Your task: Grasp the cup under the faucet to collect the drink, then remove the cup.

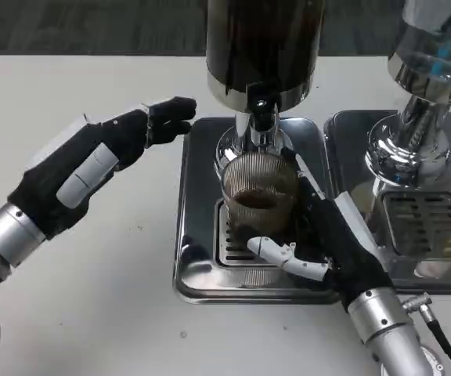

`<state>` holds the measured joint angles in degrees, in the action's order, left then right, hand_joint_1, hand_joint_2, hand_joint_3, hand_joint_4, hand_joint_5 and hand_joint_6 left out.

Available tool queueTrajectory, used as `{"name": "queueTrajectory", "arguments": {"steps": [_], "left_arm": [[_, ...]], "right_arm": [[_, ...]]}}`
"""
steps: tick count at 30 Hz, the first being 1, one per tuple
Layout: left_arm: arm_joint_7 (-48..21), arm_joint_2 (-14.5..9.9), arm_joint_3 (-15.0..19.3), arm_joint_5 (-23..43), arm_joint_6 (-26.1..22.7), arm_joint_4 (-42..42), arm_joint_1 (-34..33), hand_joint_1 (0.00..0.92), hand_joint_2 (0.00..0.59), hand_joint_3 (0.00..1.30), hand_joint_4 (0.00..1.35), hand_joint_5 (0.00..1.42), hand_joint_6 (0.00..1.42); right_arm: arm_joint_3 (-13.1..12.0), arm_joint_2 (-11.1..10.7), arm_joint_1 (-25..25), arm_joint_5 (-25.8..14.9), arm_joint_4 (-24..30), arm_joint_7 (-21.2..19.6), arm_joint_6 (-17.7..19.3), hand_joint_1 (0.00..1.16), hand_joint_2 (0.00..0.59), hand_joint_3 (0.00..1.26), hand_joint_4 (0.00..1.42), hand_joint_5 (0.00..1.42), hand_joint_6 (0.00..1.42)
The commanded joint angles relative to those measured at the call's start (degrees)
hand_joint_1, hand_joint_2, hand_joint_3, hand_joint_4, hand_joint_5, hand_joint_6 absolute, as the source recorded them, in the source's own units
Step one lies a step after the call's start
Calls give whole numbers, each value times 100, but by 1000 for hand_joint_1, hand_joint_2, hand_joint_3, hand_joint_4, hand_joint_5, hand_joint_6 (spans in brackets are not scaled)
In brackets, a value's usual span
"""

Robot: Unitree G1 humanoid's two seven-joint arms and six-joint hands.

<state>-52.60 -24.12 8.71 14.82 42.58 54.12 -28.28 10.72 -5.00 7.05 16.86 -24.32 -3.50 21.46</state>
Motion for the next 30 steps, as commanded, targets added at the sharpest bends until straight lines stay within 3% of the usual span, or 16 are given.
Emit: {"name": "queueTrajectory", "arguments": {"steps": [1, 22, 27, 30], "left_arm": [[110, -95, 21, -87, -66, -104, 220, 0, 77, 231, 147, 155, 119], [239, -237, 67, -74, -257, -498, 707, 0, 82, 260, 180, 169, 125], [256, -244, 69, -72, -280, -536, 733, 0, 76, 266, 187, 178, 127], [264, -241, 71, -73, -289, -548, 743, 0, 77, 271, 201, 181, 128]], "right_arm": [[40, 80, 61, 134, -50, -202, -103, 716, 200, 25, 94, 198, 252], [507, 340, 424, 591, -443, -619, -558, 724, 203, 197, 259, 382, 523], [558, 397, 391, 728, -493, -931, -549, 732, 201, 268, 356, 498, 726], [581, 451, 313, 844, -494, -1318, -490, 738, 203, 309, 412, 561, 834]]}}
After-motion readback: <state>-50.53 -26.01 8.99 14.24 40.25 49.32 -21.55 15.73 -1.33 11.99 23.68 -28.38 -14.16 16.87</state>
